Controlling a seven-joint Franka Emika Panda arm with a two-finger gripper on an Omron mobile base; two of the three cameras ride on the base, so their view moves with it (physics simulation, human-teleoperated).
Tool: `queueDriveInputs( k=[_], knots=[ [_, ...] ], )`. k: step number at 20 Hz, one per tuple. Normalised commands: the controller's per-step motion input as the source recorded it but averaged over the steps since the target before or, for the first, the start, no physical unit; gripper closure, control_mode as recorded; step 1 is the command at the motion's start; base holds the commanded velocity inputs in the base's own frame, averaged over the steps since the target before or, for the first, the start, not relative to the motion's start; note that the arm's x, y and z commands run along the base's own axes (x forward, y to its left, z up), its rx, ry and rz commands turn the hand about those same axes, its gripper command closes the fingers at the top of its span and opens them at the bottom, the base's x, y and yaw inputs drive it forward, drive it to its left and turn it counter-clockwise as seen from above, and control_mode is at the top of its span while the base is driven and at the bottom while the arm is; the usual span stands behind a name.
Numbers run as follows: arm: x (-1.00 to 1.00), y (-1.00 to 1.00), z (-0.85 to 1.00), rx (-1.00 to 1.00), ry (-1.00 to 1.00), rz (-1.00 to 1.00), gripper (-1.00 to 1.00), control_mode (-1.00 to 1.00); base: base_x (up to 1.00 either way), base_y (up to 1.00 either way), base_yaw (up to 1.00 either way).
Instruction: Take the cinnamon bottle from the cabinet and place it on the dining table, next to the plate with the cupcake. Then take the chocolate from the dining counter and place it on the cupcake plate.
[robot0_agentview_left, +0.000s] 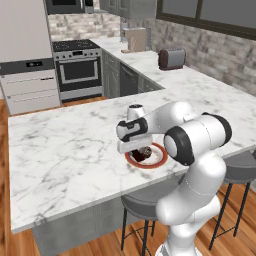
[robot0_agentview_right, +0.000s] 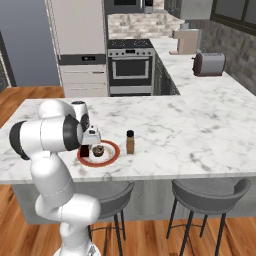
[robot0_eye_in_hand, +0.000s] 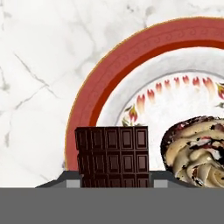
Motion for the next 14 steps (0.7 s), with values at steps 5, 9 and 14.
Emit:
queueDriveInputs(
  k=[5,9,14],
  knots=[
    [0.02,-0.11,-0.16,0.00,0.00,-0.10,1.00,-1.00,0.00,0.00,0.00],
    [0.03,-0.05,-0.10,0.00,0.00,-0.09,1.00,-1.00,0.00,0.00,0.00],
    [0.04,-0.01,-0.08,0.00,0.00,-0.07,1.00,-1.00,0.00,0.00,0.00]
  ],
)
